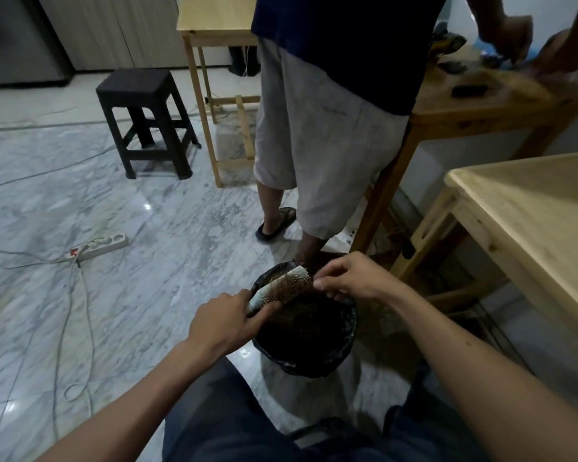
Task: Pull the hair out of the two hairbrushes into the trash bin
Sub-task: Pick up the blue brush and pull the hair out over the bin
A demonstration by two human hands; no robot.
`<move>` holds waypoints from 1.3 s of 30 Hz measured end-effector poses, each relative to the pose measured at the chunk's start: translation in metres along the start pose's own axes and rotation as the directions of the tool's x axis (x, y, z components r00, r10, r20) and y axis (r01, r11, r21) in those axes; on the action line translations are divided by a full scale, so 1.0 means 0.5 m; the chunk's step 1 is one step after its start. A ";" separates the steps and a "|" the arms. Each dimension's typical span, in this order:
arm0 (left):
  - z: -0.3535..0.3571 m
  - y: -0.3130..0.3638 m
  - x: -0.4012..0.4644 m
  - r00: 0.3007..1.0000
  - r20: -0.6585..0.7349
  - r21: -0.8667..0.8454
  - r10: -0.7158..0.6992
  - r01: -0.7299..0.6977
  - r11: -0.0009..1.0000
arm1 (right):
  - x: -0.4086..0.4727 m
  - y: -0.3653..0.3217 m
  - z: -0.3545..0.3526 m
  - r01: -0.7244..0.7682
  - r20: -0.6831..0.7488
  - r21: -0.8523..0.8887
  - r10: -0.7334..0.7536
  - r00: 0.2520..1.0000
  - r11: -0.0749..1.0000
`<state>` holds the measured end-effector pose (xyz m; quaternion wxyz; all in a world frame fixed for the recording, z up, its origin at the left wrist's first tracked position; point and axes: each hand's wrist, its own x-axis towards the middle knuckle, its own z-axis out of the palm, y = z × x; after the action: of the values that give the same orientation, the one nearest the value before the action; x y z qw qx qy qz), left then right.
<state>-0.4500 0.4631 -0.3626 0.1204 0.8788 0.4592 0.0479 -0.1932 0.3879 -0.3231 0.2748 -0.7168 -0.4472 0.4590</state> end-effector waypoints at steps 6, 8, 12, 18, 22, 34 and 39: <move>0.013 -0.041 -0.004 0.999 -0.001 0.034 -0.045 0.045 0.998 | 0.003 0.030 -0.031 -0.058 -0.218 -0.131 0.029 0.976 0.990; 0.015 -0.042 -0.002 0.998 -0.007 0.035 -0.054 0.055 0.998 | -0.002 0.031 -0.040 -0.092 -0.283 -0.122 0.054 0.957 0.988; 0.020 -0.044 0.007 0.994 0.024 0.052 -0.104 0.102 0.993 | -0.010 0.040 -0.051 -0.143 -0.421 -0.068 0.102 0.901 0.987; 0.010 -0.021 0.018 0.993 0.016 0.076 -0.113 0.112 0.991 | -0.015 0.051 -0.043 -0.152 -0.298 -0.136 0.106 0.949 0.979; -0.004 0.012 0.021 0.998 -0.013 0.075 -0.067 0.068 0.995 | 0.000 0.028 -0.012 -0.134 0.000 -0.088 0.135 0.991 0.987; 0.001 -0.057 0.027 0.965 0.012 0.060 -0.263 0.262 0.963 | -0.015 0.006 -0.017 -0.013 -0.253 -0.071 -0.005 0.967 0.997; 0.009 -0.052 0.026 0.966 -0.004 0.020 -0.259 0.259 0.966 | -0.027 0.028 -0.037 -0.107 -0.260 -0.141 0.067 0.963 0.984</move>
<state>-0.4625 0.4875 -0.3739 0.1163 0.8125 0.5706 0.0274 -0.1736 0.3697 -0.3210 0.2531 -0.8077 -0.4105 0.3392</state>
